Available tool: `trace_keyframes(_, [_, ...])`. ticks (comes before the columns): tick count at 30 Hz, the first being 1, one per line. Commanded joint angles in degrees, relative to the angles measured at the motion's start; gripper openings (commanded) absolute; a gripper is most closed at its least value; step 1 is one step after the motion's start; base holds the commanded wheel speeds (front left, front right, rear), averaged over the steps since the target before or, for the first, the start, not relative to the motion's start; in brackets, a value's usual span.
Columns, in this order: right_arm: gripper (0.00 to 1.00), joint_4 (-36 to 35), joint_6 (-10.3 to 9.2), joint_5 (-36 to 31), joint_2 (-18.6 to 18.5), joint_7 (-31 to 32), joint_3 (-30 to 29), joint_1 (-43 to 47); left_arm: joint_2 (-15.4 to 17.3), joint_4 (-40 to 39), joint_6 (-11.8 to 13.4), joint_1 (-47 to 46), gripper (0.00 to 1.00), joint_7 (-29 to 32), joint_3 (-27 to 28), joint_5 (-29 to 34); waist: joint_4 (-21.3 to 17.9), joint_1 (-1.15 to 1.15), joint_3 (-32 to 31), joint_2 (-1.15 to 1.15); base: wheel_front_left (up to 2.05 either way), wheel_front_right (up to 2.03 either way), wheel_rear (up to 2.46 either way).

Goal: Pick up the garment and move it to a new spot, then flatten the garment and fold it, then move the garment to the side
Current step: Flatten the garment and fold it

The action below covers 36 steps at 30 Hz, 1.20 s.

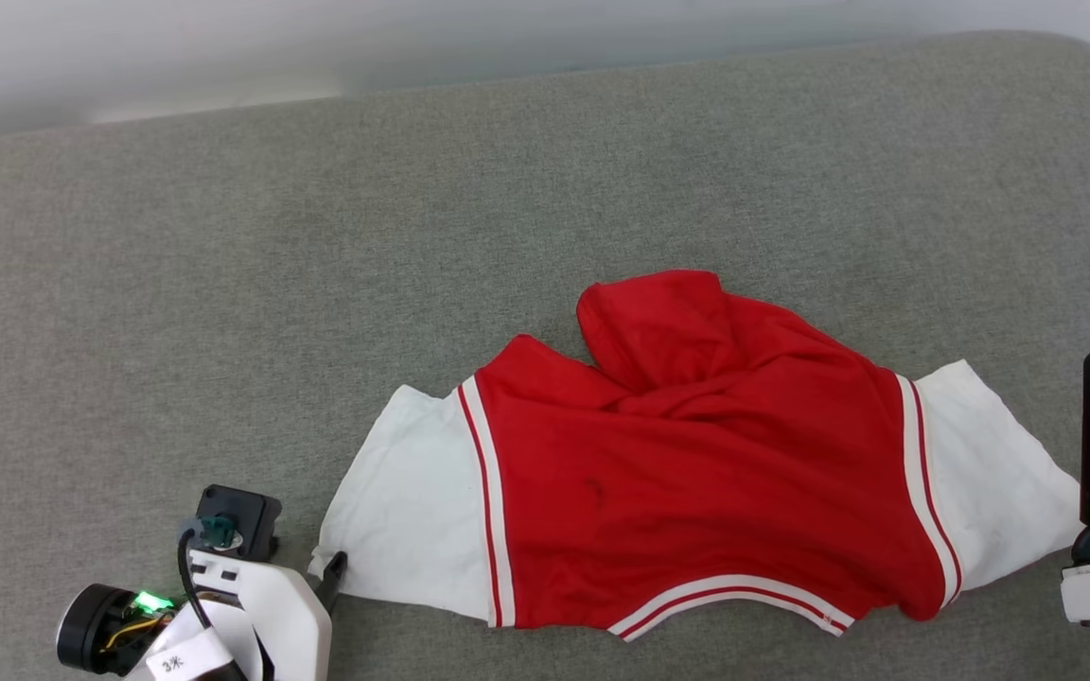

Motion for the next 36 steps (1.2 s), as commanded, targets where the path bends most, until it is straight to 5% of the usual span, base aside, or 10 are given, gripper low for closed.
trace_keyframes(1, [1.00, 0.15, -0.02, -0.49, -0.08, -0.09, -0.03, -0.55, -1.50, 1.72, -1.13, 1.92, 0.66, 2.12, -2.53, -1.00, -0.10, 0.00, 0.12, 0.00, 0.00, 0.00, 0.00])
trace_keyframes(3, [1.00, 0.42, -0.02, -0.77, -0.22, -0.27, -0.13, -0.76, -2.00, 1.97, -2.11, 2.79, 0.00, 3.76, -3.77, -2.28, -0.05, 0.00, 0.15, 0.00, 0.00, 0.00, 0.00])
trace_keyframes(14, [1.00, 1.64, -0.03, -2.85, -3.45, 3.05, 1.52, 0.22, -1.81, -0.68, 0.60, 1.46, 0.00, -2.89, 0.65, -1.32, 1.71, 0.00, -2.96, 0.00, 0.00, 0.00, 0.00])
trace_keyframes(26, [1.00, 1.00, -0.02, -1.99, -8.27, 28.51, -0.81, 6.42, 2.90, -13.29, 4.86, 6.18, 0.00, -8.96, 8.82, -2.54, 4.35, 0.00, -4.93, 0.00, 0.00, 0.00, 0.00])
trace_keyframes(36, [1.00, 2.42, -0.03, -4.72, -3.86, 43.93, -6.94, 8.26, 4.70, -22.53, 5.99, 8.77, 0.00, -8.01, 9.73, -2.89, 7.38, 0.00, -3.09, 0.00, 0.00, 0.00, 0.00])
